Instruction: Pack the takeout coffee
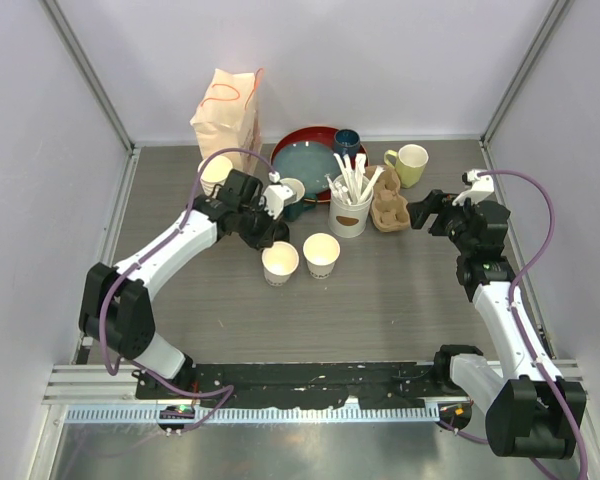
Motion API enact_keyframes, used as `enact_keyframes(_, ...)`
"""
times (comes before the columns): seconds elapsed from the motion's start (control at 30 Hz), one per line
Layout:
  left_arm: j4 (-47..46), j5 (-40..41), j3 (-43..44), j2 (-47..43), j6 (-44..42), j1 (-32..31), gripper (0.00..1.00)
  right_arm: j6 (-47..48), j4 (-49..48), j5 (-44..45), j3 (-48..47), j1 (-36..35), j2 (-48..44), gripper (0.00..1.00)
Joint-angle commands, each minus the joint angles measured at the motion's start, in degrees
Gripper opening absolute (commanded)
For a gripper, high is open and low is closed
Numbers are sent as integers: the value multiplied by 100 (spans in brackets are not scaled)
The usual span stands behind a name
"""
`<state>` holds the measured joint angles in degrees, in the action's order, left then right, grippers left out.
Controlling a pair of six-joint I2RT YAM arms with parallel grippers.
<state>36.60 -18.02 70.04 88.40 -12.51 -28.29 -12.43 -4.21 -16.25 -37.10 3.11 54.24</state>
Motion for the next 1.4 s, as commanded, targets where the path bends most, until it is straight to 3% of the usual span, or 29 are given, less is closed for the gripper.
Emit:
enact_keyframes(0.0, -136, -149, 124, -156, -102, 43, 13, 38, -107, -80, -271, -21, -106, 82)
enact_keyframes(0.03, -109, -158, 124, -183, -128, 43, 26, 38, -115, -80, -271, -21, -106, 82)
enact_keyframes(0.1, -13, -158, 159, -296, -234, 43, 38, 38, -107, -89, -271, -21, -98, 82)
enact_keyframes(0.13, 22, -140, 176, -349, -269, 43, 49, 30, -107, -89, -271, -21, -98, 82)
enact_keyframes(0.23, 241, -88, 413, -490, -322, 69, 63, 38, -107, -106, -262, -21, -115, 82)
enact_keyframes(0.4, 401, -640, 1115, -491, -383, 587, 74, 39, -133, -168, -245, -21, -80, 82)
enact_keyframes(0.47, 453, -843, 1362, -272, -471, 1017, 74, 56, -142, -229, -254, -21, -63, 82)
enact_keyframes(0.6, 558, -754, 1732, 151, -1365, 1238, 66, 65, -177, -378, -245, -21, -19, 82)
enact_keyframes(0.7, 656, -1402, 1408, 239, -2745, 1230, 58, 65, -229, -528, -262, -21, -1, 82)
enact_keyframes(0.73, 647, -1545, 1294, 222, -3452, 1238, 58, 74, -247, -563, -271, -21, 16, 82)
enact_keyframes(0.87, 699, -2029, 1072, 536, -4723, 1265, 58, 38, -195, -721, -420, -21, 61, 82)
enact_keyframes(1.03, 1647, -2906, 1687, 1258, -5918, 1677, 56, 152, 95, -792, -605, -30, 70, 82)
enact_keyframes(1.17, 2474, -3049, 2294, 1768, -7130, 1766, 54, 214, 236, -757, -649, -48, 43, 82)
enact_keyframes(1.37, 2431, -3076, 2075, 1865, -7774, 1643, 53, 337, 542, -730, -772, -65, 122, 82)
